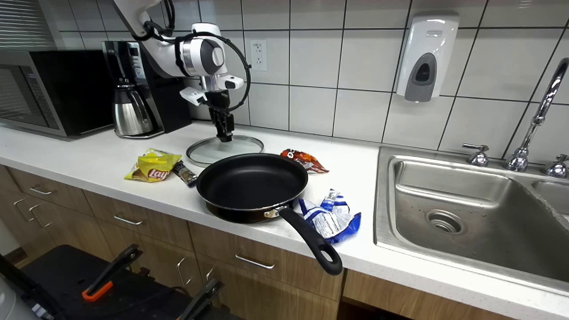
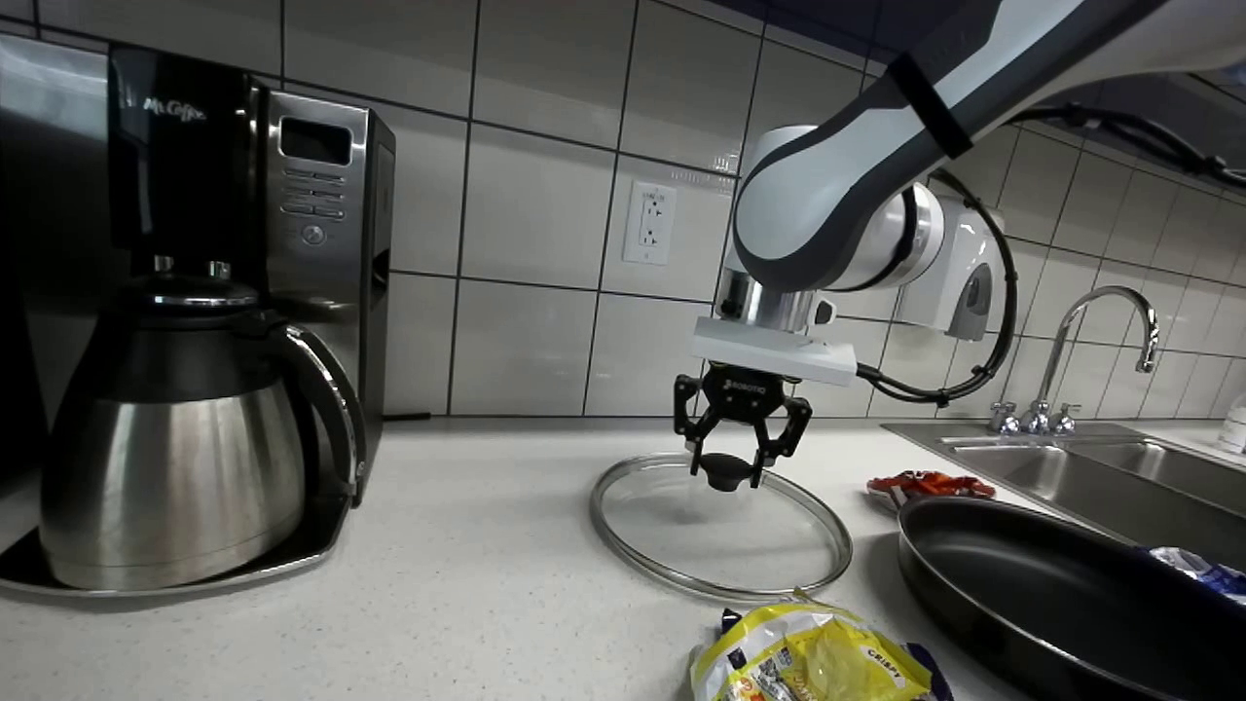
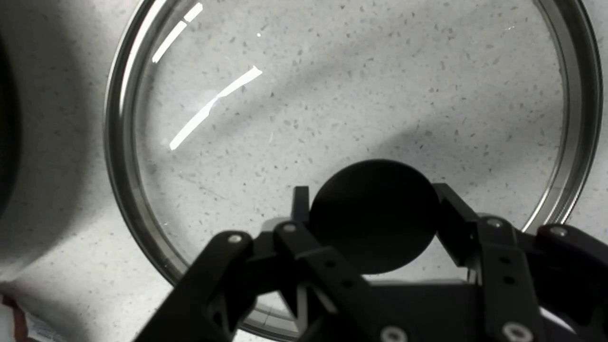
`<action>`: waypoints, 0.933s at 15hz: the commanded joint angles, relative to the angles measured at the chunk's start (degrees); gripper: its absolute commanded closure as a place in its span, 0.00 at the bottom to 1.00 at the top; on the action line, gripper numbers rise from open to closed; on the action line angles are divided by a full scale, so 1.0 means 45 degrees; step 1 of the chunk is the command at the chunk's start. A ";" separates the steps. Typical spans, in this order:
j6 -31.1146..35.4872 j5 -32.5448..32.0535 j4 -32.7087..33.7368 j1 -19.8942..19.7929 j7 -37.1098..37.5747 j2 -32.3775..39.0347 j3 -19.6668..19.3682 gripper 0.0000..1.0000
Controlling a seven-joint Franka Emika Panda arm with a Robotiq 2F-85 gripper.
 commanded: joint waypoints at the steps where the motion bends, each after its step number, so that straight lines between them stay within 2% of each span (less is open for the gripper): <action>1: -0.0066 0.0178 0.0358 -0.0014 0.0370 0.0007 -0.0023 0.61; 6: -0.0108 0.0292 0.0325 -0.0049 0.0418 -0.0016 0.0049 0.61; 7: -0.0139 0.0284 0.0301 -0.0024 0.0433 -0.0063 0.0043 0.12; 10: -0.0081 0.0272 0.0186 0.0027 0.0445 -0.0291 0.0093 0.01; 14: 0.0058 0.0055 -0.0219 0.0313 0.0528 -0.0943 0.0094 0.00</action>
